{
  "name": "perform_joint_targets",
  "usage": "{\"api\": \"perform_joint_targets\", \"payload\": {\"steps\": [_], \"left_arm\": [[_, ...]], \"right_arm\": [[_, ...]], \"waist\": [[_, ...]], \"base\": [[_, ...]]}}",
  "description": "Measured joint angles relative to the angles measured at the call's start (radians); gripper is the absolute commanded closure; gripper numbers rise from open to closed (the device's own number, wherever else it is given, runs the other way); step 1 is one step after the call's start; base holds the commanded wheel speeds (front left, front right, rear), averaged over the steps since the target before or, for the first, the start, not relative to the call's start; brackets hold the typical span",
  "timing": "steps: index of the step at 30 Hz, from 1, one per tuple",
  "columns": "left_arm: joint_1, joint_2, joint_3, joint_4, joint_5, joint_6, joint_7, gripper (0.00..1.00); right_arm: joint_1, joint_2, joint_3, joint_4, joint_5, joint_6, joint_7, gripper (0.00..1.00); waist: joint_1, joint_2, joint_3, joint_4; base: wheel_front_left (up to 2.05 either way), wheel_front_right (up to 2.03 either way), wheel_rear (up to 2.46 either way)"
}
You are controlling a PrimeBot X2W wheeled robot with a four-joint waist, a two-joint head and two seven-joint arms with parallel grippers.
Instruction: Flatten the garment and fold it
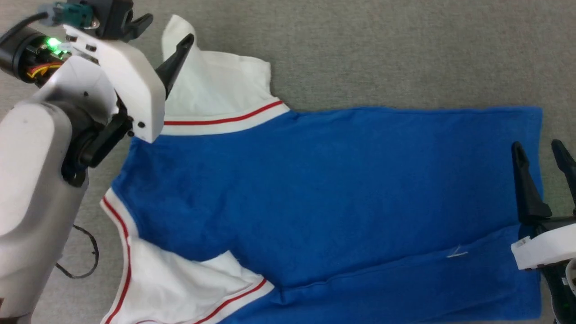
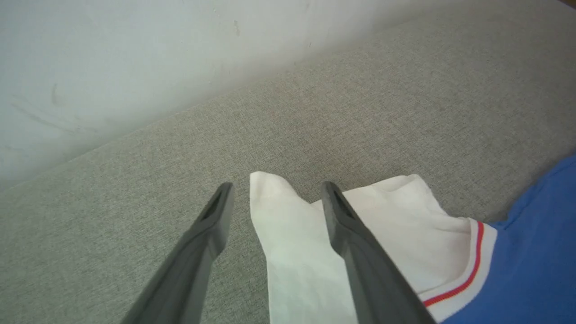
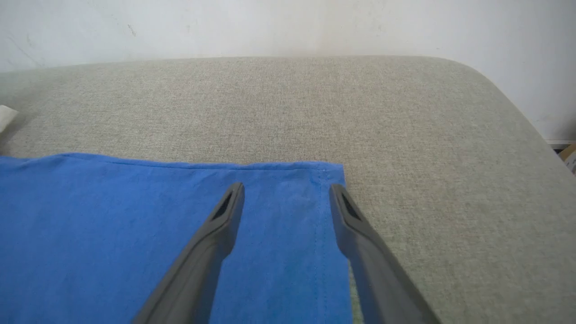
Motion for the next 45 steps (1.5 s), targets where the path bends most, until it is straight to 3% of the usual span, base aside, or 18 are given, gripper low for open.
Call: {"api": "perform_joint_targets", "payload": {"steps": [8, 9, 10, 11, 17, 22, 26, 35, 45], "left_arm": [[-0.012, 0.009, -0.015, 0.082, -0.006, -0.007, 0.047, 0.00], [-0.012, 0.016, -0.018, 0.093, -0.006, -0.007, 0.063, 0.04], [-0.013, 0.022, -0.019, 0.099, -0.006, -0.007, 0.072, 0.68], [-0.020, 0.027, -0.019, 0.101, -0.006, -0.007, 0.081, 1.00], [-0.033, 0.041, -0.016, 0.099, -0.006, -0.007, 0.080, 1.00], [-0.031, 0.040, -0.020, 0.103, 0.005, -0.007, 0.033, 1.00], [-0.028, 0.039, -0.025, 0.109, 0.010, -0.007, 0.003, 1.00], [-0.026, 0.016, -0.036, 0.113, 0.010, -0.007, -0.024, 1.00], [-0.033, 0.009, -0.041, 0.107, 0.010, -0.007, -0.037, 1.00]], "right_arm": [[-0.007, -0.009, 0.009, 0.030, 0.008, 0.000, -0.008, 0.00], [-0.007, -0.010, 0.010, 0.032, 0.009, 0.000, -0.009, 0.00], [-0.008, -0.011, 0.010, 0.035, 0.009, 0.000, -0.009, 0.00], [-0.010, -0.012, 0.010, 0.036, 0.009, 0.000, -0.009, 0.00], [-0.027, -0.021, 0.008, 0.036, 0.009, 0.000, -0.008, 0.00], [-0.052, -0.068, 0.020, 0.019, 0.017, 0.000, 0.016, 0.00], [-0.100, -0.126, 0.031, -0.004, 0.048, 0.000, 0.083, 0.00], [-0.188, -0.216, 0.004, 0.041, 0.078, 0.000, 0.346, 0.00], [-0.224, -0.220, 0.029, 0.110, 0.088, 0.000, 0.400, 0.00]], "waist": [[-0.0002, 0.0000, 0.046, -0.053], [-0.0002, 0.0000, 0.050, -0.057], [-0.0002, 0.0000, 0.054, -0.060], [-0.0003, 0.0000, 0.058, -0.064], [-0.0003, 0.0000, 0.069, -0.070], [-0.0003, 0.0000, 0.062, -0.059], [-0.0003, 0.0001, 0.051, -0.048], [-0.0003, 0.0000, 0.050, -0.020], [-0.0003, 0.0000, 0.084, 0.012]], "base": [[0.00, 0.00, 0.00], [0.00, 0.00, 0.00], [0.00, 0.00, 0.00], [0.00, 0.00, 0.00], [0.00, 0.00, 0.00], [0.00, 0.00, 0.00], [0.00, 0.00, 0.00], [0.00, 0.00, 0.00], [0.00, 0.00, 0.00]]}}
